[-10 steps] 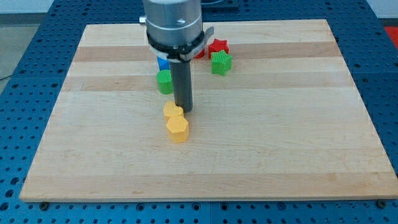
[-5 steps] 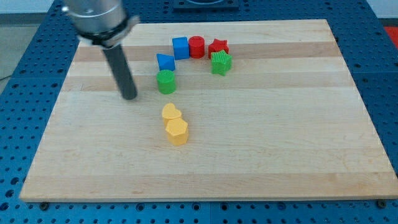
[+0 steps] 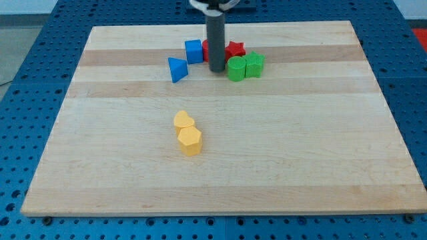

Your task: Keep the green blocks together at the top right side of the yellow blocks

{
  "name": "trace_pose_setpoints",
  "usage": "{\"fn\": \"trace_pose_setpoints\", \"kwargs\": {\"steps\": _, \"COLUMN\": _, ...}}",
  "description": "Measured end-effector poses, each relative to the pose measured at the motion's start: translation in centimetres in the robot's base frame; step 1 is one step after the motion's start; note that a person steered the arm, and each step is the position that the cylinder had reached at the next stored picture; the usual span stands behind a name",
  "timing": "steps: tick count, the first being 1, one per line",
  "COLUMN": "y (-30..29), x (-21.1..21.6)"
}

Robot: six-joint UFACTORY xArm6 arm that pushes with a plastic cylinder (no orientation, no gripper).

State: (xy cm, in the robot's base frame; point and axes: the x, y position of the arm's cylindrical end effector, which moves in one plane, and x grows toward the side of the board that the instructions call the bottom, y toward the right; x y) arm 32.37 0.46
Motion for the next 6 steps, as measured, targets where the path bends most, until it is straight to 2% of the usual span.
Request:
{"fn": "trace_pose_setpoints", "kwargs": {"steps": 1, "y": 4.8, "x": 0.1}}
{"fn": "trace_pose_setpoints", "kwargs": {"steps": 2, "y": 5.1, "x": 2.6}}
{"fn": "trace_pose_setpoints", "kwargs": {"steps": 3, "y": 2.7, "x": 4.3}}
{"fn": "trace_pose_setpoints", "kwargs": {"steps": 4, "y": 2.1, "x": 4.1}}
{"fn": "trace_pose_setpoints", "kwargs": {"steps": 6, "y": 3.8, "x": -1.4}}
